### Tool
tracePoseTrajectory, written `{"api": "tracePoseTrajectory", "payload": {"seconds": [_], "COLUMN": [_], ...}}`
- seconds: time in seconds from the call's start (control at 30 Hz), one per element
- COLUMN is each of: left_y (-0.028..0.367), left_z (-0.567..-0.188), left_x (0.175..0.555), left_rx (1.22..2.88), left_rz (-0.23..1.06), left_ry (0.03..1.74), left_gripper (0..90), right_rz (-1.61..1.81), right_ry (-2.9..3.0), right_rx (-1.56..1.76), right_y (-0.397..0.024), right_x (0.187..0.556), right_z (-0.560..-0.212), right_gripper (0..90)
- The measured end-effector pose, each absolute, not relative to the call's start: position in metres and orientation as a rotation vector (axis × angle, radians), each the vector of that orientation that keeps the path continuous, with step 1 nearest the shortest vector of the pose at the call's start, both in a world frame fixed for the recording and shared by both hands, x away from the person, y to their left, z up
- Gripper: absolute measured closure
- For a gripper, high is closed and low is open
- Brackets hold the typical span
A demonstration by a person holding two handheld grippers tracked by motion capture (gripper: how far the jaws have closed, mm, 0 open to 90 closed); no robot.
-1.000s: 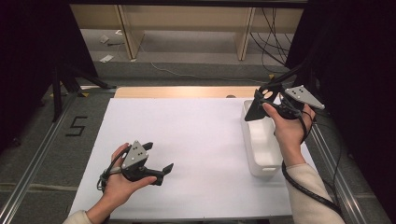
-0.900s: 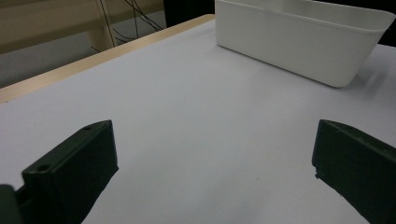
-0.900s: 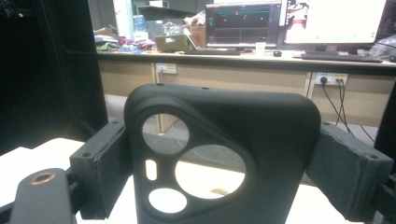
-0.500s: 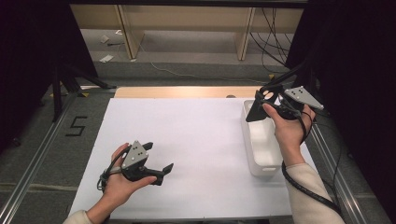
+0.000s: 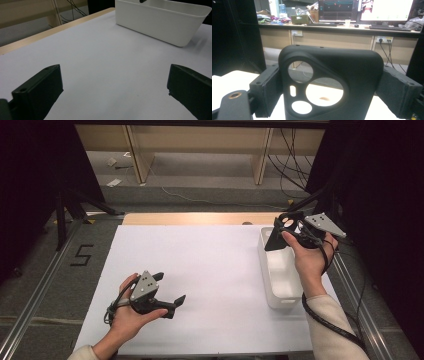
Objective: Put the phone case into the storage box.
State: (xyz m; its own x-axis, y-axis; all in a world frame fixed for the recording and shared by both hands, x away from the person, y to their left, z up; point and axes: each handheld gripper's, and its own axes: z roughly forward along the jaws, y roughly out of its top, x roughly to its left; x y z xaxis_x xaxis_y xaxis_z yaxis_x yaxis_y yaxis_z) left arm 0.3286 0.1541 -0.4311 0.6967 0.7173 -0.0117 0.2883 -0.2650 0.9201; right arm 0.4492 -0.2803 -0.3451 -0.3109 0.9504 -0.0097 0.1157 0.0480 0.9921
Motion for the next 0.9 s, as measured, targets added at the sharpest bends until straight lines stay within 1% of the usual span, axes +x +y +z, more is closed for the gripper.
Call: {"api": "tracePoseTrajectory", "payload": {"seconds": [0.9], "left_y": [0.1542], "left_z": [-0.4313], "left_x": [0.3286], "left_rx": [1.845], "left_rz": [0.503], "left_ry": [0.793], "left_gripper": [0.0], "right_rz": [1.319], "right_ry": [1.548], "right_rx": [1.127], "right_y": [-0.2861], "right_x": [0.4527], "right_z": [-0.3514], "right_gripper": [15.0]}}
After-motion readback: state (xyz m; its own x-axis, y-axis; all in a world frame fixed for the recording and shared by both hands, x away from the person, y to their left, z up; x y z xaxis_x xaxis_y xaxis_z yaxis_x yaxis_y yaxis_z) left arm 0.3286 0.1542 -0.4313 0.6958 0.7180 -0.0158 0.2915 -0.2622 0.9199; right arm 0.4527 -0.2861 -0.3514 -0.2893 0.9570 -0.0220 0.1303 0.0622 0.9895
